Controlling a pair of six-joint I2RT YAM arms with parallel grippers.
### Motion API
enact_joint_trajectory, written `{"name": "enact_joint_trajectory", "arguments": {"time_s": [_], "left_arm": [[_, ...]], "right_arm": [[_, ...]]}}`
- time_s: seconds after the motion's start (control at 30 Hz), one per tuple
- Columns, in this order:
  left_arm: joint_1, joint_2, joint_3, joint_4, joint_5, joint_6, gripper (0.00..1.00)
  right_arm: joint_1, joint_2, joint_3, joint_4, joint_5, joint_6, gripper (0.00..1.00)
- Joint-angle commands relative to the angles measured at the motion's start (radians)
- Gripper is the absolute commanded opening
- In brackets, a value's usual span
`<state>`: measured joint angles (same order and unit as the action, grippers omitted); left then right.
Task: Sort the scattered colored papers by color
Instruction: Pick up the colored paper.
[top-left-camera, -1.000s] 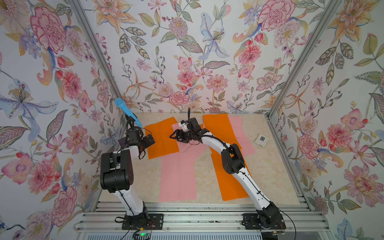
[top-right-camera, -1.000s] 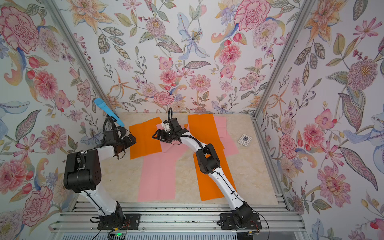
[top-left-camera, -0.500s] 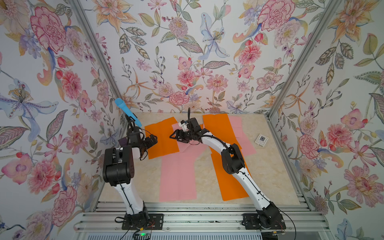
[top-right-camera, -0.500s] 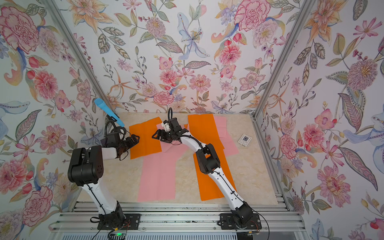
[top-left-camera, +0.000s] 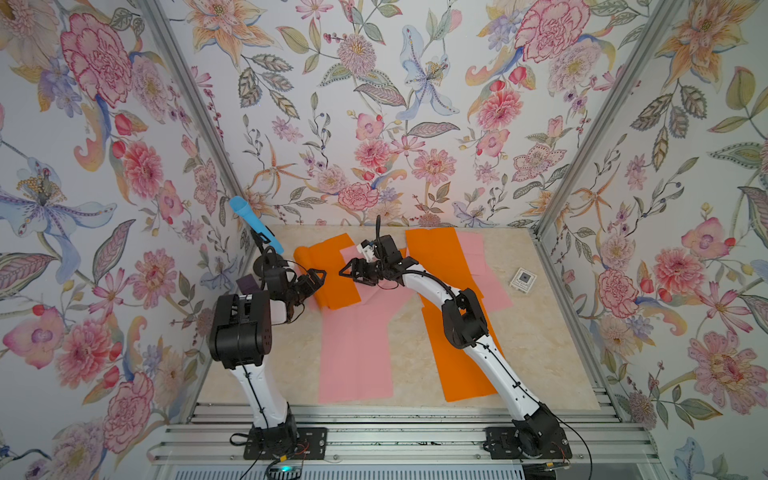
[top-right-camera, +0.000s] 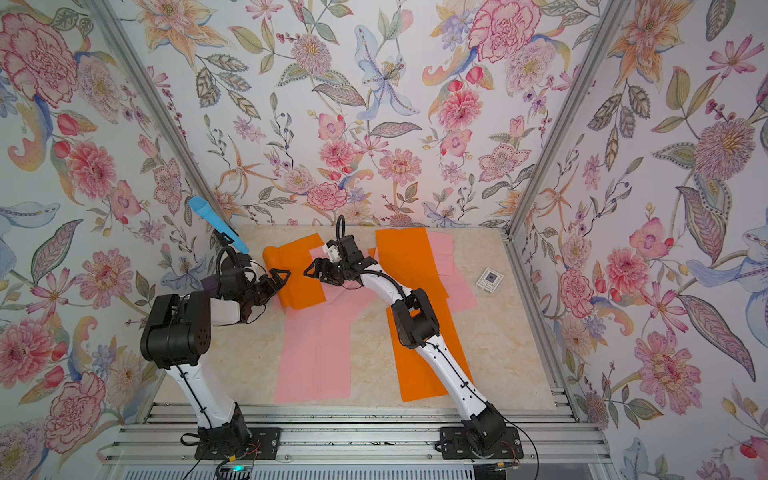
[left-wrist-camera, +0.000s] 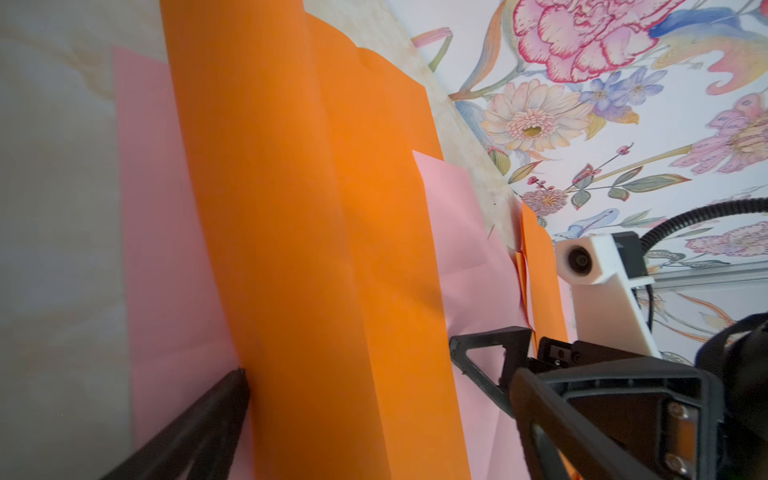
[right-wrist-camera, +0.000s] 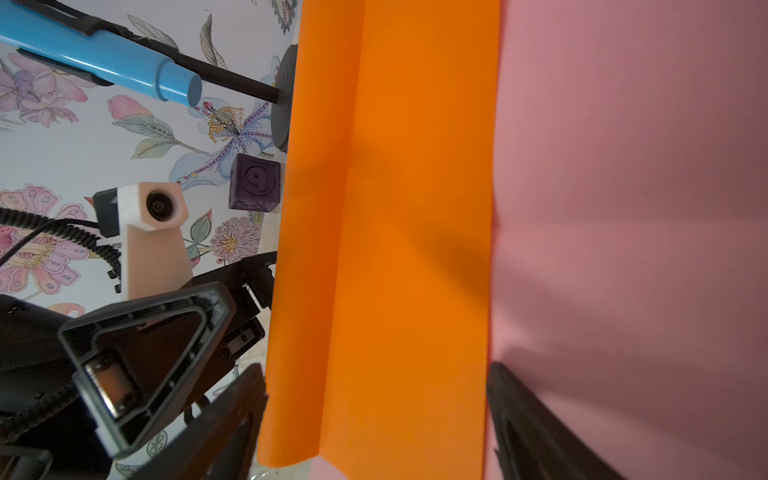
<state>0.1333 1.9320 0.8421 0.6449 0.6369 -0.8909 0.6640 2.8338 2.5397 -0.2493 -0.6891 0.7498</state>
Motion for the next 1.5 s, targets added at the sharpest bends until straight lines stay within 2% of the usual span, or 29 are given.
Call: {"name": "enact_joint_trajectory", "arguments": {"time_s": [0.0, 0.33, 0.4, 0.5, 0.6, 0.7, 0.8, 0.97, 1.3, 1.37, 1.47], "left_arm": [[-0.003, -0.026, -0.014, 0.1, 0.068, -0.082, 1.0], [-0.004, -0.084, -0.045, 0.256, 0.133, -0.182, 1.0], [-0.004, -0.076, -0.051, 0.259, 0.13, -0.182, 1.0], [-0.005, -0.057, -0.056, 0.25, 0.128, -0.176, 1.0], [-0.005, -0.048, -0.067, 0.262, 0.126, -0.18, 1.0], [-0.004, -0.044, -0.075, 0.277, 0.132, -0.191, 1.0], [-0.004, -0.048, -0.088, 0.304, 0.138, -0.207, 0.99], [-0.004, -0.052, -0.087, 0.281, 0.14, -0.195, 1.0], [-0.006, -0.036, -0.104, 0.267, 0.145, -0.189, 1.0], [-0.006, -0.036, -0.107, 0.27, 0.149, -0.19, 0.99], [-0.005, -0.036, -0.107, 0.278, 0.153, -0.198, 0.99]], "right_arm": [[-0.006, 0.038, -0.005, -0.054, 0.003, 0.014, 0.84], [-0.011, 0.021, -0.055, 0.034, -0.039, 0.064, 0.79], [-0.01, 0.017, -0.073, 0.077, -0.063, 0.091, 0.8], [-0.01, 0.014, -0.088, 0.143, -0.099, 0.137, 0.86], [-0.01, 0.011, -0.1, 0.202, -0.128, 0.185, 0.86], [-0.01, 0.002, -0.134, 0.288, -0.157, 0.248, 0.81], [-0.043, -0.02, -0.192, 0.399, -0.176, 0.318, 0.69], [-0.05, -0.07, -0.268, 0.558, -0.201, 0.412, 0.67], [-0.057, -0.117, -0.317, 0.745, -0.235, 0.55, 0.62], [-0.055, -0.134, -0.324, 0.75, -0.24, 0.548, 0.61], [-0.049, -0.17, -0.305, 0.58, -0.228, 0.413, 0.61]]}}
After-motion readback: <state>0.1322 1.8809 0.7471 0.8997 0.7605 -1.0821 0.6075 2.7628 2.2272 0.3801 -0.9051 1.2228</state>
